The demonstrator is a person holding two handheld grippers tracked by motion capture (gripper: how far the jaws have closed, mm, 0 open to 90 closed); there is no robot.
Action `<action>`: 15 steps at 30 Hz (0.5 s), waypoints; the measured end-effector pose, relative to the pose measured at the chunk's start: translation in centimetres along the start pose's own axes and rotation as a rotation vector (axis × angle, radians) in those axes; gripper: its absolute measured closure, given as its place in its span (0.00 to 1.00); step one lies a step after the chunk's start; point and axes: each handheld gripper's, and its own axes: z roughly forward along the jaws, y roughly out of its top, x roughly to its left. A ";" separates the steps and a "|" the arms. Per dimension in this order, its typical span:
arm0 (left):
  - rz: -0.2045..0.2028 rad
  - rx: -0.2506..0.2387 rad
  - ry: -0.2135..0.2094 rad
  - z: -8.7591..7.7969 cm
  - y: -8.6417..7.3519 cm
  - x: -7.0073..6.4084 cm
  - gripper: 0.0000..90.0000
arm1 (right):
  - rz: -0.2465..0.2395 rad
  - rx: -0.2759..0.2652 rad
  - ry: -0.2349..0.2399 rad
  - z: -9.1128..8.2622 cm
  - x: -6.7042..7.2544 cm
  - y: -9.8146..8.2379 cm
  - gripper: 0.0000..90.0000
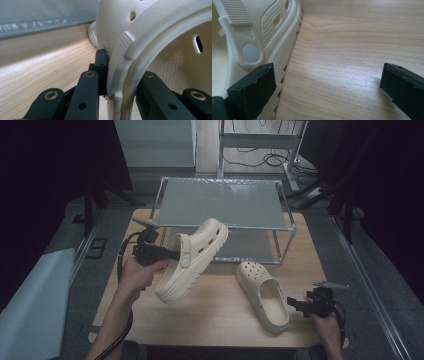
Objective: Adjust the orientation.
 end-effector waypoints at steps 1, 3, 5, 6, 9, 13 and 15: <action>-0.005 -0.005 -0.003 0.0 0.3 -0.1 0.86 | 0.000 0.000 0.000 0.0 0.0 0.0 0.00; -0.010 -0.012 -0.011 -0.1 0.9 -0.1 0.86 | 0.004 -0.004 0.000 0.0 0.0 0.0 0.00; -0.016 -0.019 -0.018 -0.3 1.4 -0.2 0.86 | 0.002 -0.003 0.000 0.0 0.0 0.0 0.00; -0.022 -0.029 -0.026 -0.4 1.8 -0.1 0.86 | 0.003 -0.002 0.000 0.0 0.0 0.0 0.00; -0.035 -0.046 -0.037 -0.6 2.6 -0.1 0.86 | 0.005 -0.003 -0.001 0.0 0.0 0.0 0.01; -0.054 -0.071 -0.032 -0.9 3.9 -0.1 0.86 | 0.006 -0.003 -0.002 0.0 0.0 0.0 0.01; -0.071 -0.094 -0.025 -1.0 4.9 0.0 0.86 | 0.003 -0.007 -0.004 0.0 -0.1 0.0 0.02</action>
